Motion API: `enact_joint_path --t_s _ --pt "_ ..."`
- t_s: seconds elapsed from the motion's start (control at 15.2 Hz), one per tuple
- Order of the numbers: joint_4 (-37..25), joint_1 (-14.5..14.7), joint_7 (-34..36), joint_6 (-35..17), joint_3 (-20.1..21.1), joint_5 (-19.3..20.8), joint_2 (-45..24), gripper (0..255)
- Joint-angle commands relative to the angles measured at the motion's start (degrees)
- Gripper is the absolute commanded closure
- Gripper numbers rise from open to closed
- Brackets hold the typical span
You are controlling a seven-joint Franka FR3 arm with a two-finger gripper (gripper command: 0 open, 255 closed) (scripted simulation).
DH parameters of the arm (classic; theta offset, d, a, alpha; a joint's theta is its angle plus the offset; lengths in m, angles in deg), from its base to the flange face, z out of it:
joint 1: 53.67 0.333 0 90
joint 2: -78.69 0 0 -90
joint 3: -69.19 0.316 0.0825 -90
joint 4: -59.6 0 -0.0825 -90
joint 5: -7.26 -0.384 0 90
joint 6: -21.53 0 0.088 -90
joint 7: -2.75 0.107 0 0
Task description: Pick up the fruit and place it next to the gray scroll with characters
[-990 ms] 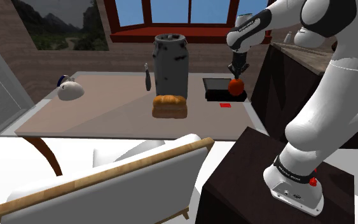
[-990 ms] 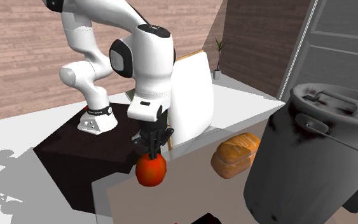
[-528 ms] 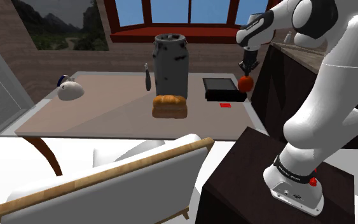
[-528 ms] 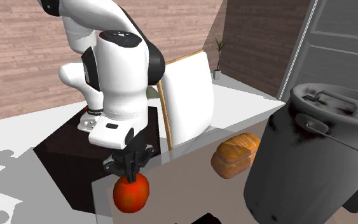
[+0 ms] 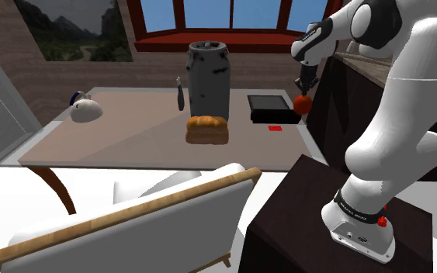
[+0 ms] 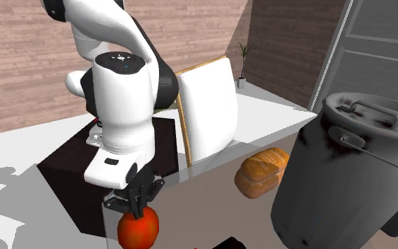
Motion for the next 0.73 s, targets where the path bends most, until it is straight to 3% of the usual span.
enact_joint_path --t_s 0.0,0.66 --pt "0.7 -0.2 -0.2 -1.5 0.0 -0.2 -0.8 255" --pt "3.0 -0.7 -0.3 -8.0 0.5 -1.2 -5.0 255"
